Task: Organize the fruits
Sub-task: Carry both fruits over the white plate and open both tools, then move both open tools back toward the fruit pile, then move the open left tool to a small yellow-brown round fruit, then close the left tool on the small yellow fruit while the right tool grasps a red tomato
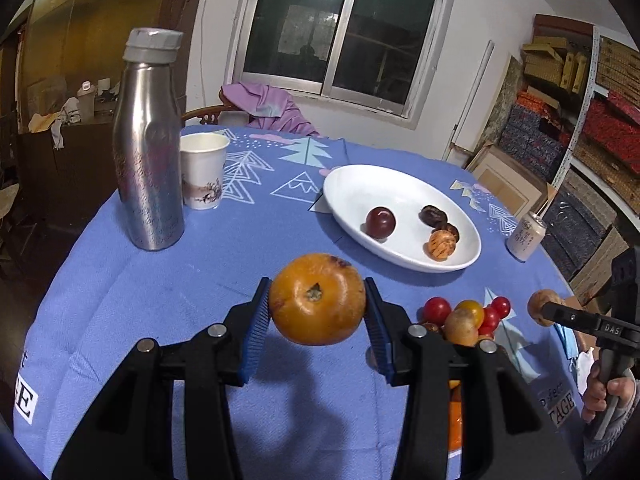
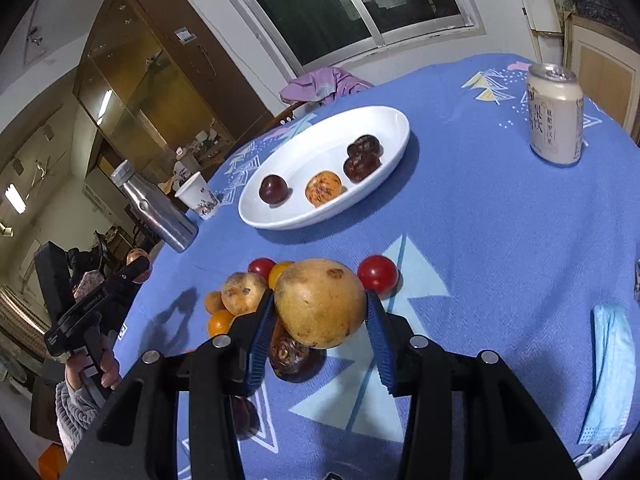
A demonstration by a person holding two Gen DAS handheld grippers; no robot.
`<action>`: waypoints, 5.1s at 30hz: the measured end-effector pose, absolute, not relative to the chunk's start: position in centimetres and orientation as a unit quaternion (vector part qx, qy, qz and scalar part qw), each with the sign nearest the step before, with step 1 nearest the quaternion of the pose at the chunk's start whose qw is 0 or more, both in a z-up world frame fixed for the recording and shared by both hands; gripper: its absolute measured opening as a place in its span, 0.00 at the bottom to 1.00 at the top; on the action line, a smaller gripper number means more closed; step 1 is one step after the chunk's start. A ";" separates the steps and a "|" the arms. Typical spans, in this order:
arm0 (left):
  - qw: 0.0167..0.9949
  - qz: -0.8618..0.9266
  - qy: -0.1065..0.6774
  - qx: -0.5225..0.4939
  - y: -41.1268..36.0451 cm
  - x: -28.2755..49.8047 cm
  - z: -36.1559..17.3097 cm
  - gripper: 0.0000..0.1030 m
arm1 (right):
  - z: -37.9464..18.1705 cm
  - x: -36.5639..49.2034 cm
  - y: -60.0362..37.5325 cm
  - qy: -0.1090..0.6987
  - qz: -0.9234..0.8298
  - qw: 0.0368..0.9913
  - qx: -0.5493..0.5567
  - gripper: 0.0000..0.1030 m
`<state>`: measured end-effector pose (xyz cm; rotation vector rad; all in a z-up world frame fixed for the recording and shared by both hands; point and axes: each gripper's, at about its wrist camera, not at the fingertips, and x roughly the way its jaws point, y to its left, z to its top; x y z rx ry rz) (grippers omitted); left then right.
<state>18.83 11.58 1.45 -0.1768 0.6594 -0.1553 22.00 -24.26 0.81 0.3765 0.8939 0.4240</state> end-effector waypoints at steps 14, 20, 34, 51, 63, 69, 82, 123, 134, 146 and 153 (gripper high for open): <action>0.936 -0.116 0.325 -0.067 4.1 30.6 5.1 0.43 | 7.8 32.8 -22.9 0.372 0.213 0.883 0.192 0.44; 0.919 -0.112 0.370 -0.071 2.7 36.4 0.6 0.43 | 3.0 37.4 -21.2 0.417 0.199 0.870 0.172 0.44; 0.918 -0.100 0.373 -0.091 3.5 40.1 -1.5 0.79 | -1.2 40.3 -20.0 0.456 0.185 0.857 0.153 0.53; 0.938 -0.045 0.341 -0.038 7.0 28.0 2.4 0.94 | 13.4 29.5 -20.8 0.313 0.274 0.893 0.173 0.78; 0.927 -0.023 0.369 0.064 5.1 19.5 -3.5 0.94 | 3.7 23.1 -26.4 0.381 0.167 0.889 0.194 0.89; 0.921 -0.038 0.378 0.092 4.0 19.7 -4.6 0.95 | 2.2 23.8 -28.3 0.389 0.148 0.880 0.232 0.89; 0.912 -0.085 0.391 0.086 3.3 20.1 -4.9 0.95 | 2.0 23.9 -28.0 0.393 0.145 0.878 0.232 0.89; 0.884 -0.188 0.425 0.047 2.6 20.9 -6.1 0.33 | 1.6 24.2 -27.7 0.408 0.145 0.876 0.215 0.89; 0.898 -0.141 0.417 0.028 4.8 21.3 -5.3 0.27 | 1.0 24.5 -26.9 0.425 0.150 0.872 0.193 0.89; 0.902 -0.088 0.422 0.009 7.2 22.2 -5.8 0.27 | -2.9 26.2 -25.1 0.491 0.172 0.837 0.168 0.48; 0.901 -0.088 0.424 0.005 7.2 22.2 -5.9 0.28 | -3.9 27.3 -23.9 0.496 0.165 0.837 0.164 0.43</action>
